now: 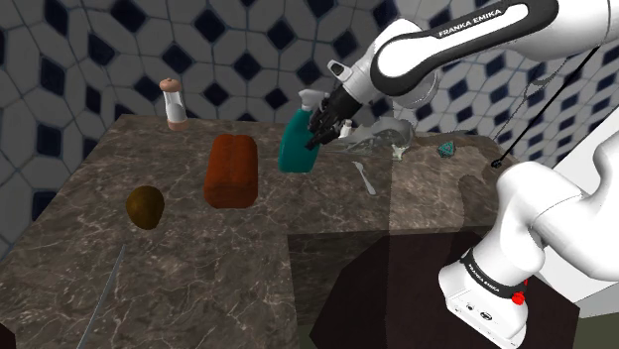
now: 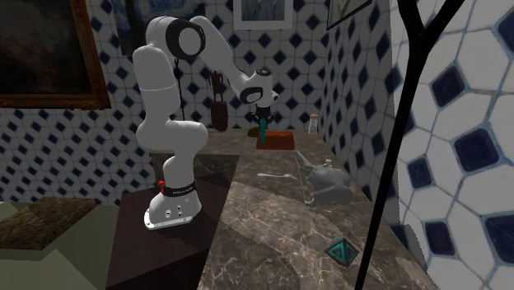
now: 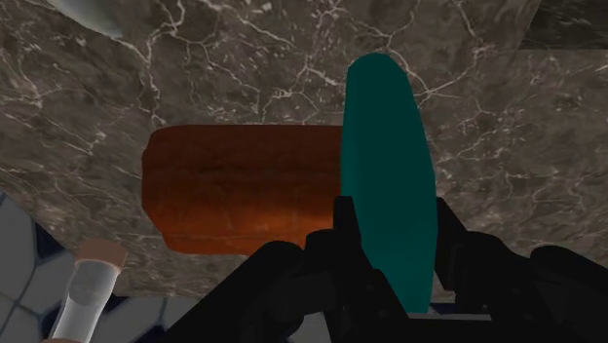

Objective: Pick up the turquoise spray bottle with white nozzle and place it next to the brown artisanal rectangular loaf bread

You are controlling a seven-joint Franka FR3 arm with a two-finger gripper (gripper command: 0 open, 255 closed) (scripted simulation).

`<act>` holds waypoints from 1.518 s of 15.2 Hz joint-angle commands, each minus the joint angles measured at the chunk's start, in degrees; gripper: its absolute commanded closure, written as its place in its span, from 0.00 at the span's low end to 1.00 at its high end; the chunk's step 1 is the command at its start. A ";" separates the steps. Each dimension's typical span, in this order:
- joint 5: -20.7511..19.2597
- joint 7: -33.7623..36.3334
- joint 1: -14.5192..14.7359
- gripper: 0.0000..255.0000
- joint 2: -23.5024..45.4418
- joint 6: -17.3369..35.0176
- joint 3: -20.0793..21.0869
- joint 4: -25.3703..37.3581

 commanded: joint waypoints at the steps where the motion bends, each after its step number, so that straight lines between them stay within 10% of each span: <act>1: 2.31 -2.07 1.40 1.00 1.13 1.37 -1.15 -0.53; 15: 32.28 -27.32 12.43 1.00 14.26 4.66 -10.19 0.05; 23: 32.29 -27.32 12.09 1.00 14.26 4.66 -9.86 0.05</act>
